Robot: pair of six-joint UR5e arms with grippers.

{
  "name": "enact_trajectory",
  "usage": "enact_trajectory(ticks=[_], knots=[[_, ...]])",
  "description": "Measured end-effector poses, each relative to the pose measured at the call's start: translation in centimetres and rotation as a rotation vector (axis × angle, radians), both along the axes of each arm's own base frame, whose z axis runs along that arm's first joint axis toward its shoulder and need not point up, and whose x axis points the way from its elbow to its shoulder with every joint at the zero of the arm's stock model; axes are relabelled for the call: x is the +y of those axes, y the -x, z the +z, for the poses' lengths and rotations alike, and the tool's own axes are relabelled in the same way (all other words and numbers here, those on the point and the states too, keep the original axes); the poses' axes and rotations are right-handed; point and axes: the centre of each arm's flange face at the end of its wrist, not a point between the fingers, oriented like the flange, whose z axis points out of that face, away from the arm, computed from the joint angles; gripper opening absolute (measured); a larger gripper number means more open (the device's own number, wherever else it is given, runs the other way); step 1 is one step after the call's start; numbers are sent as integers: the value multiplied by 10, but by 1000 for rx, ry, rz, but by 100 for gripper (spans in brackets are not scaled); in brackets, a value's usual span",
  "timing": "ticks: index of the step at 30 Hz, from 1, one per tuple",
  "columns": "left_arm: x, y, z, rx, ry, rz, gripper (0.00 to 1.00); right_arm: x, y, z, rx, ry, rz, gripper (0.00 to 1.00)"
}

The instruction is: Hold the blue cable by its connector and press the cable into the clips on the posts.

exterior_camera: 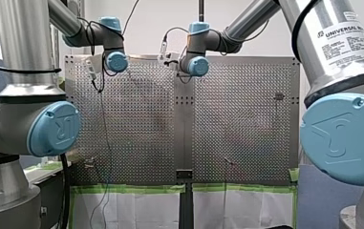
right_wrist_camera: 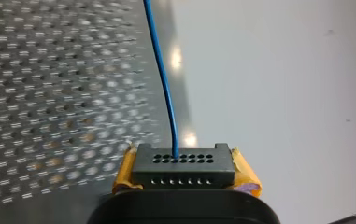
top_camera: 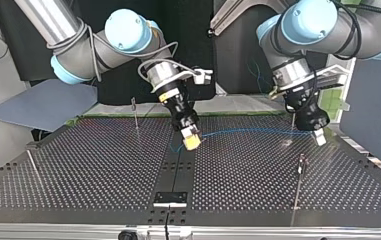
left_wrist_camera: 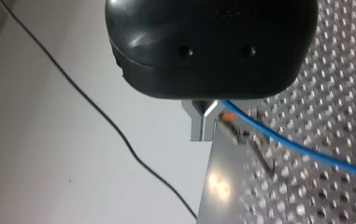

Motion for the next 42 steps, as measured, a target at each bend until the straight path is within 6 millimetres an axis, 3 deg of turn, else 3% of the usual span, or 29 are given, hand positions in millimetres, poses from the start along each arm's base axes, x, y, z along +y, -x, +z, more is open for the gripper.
enact_trajectory(ticks=[6,15,23,42], knots=[[13,-18,-5,47,-9,24,0,-8,-8,16,-21,16,1,0],[17,-41,3,36,-23,-13,0,-17,-26,6,-12,7,10,0],[26,-61,-15,63,-27,-27,0,-22,-30,5,-15,8,7,0],[50,-81,-7,35,-33,-51,0,-34,-33,7,-22,16,-2,0]])
